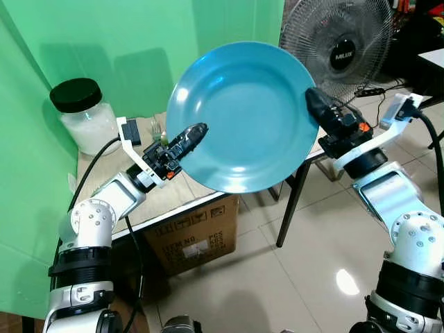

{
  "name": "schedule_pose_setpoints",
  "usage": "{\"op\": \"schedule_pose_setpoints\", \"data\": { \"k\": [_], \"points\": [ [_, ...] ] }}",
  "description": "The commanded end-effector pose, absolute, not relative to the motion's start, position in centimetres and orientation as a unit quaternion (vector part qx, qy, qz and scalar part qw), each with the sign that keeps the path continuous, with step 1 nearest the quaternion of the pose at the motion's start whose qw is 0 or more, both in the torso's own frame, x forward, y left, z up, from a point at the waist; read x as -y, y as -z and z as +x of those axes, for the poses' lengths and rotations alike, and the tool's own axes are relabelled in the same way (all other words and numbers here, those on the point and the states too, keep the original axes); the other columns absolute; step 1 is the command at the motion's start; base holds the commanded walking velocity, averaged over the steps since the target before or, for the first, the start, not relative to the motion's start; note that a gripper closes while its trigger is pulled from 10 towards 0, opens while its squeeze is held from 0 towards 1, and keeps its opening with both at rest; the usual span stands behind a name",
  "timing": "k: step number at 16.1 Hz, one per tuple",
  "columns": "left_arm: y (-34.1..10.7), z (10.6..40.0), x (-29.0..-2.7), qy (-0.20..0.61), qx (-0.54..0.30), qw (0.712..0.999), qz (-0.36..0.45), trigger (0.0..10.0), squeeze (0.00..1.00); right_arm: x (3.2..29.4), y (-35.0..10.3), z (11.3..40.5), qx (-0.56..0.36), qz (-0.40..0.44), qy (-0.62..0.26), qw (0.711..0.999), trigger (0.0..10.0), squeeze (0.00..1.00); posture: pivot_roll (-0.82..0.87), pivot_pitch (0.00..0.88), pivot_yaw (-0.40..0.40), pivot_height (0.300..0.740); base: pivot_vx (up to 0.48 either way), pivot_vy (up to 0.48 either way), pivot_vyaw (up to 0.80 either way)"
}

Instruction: Setting the table

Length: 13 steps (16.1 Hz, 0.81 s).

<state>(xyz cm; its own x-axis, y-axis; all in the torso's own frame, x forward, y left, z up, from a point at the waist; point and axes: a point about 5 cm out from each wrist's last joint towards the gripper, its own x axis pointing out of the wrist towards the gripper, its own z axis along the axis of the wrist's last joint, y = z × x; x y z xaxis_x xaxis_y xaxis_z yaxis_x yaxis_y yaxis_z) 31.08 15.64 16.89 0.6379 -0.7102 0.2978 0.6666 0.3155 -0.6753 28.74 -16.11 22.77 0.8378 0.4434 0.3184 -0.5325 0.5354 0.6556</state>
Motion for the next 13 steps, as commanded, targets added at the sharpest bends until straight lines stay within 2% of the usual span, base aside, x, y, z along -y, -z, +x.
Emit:
{"op": "schedule_pose_setpoints", "data": {
  "k": [1,7,13],
  "points": [
    [-17.43,30.89,-15.36,0.436,-0.021,0.807,-0.398,0.0,0.0,15.4,-23.13,28.29,0.063,0.395,-0.293,0.868,0.0,0.0,0.01,0.0,0.08,0.74,0.0,0.0,0.0],
    [-17.17,30.77,-15.83,0.429,-0.027,0.809,-0.401,0.0,0.0,15.06,-23.01,27.95,0.062,0.397,-0.29,0.869,0.0,0.0,0.01,0.0,0.11,0.74,0.0,0.0,0.0],
    [-17.14,30.13,-15.68,0.427,-0.03,0.812,-0.397,0.0,0.0,15.56,-22.69,28.08,0.06,0.397,-0.282,0.871,0.0,0.0,0.04,0.0,0.09,0.74,0.0,0.0,0.0]
  ]
}}
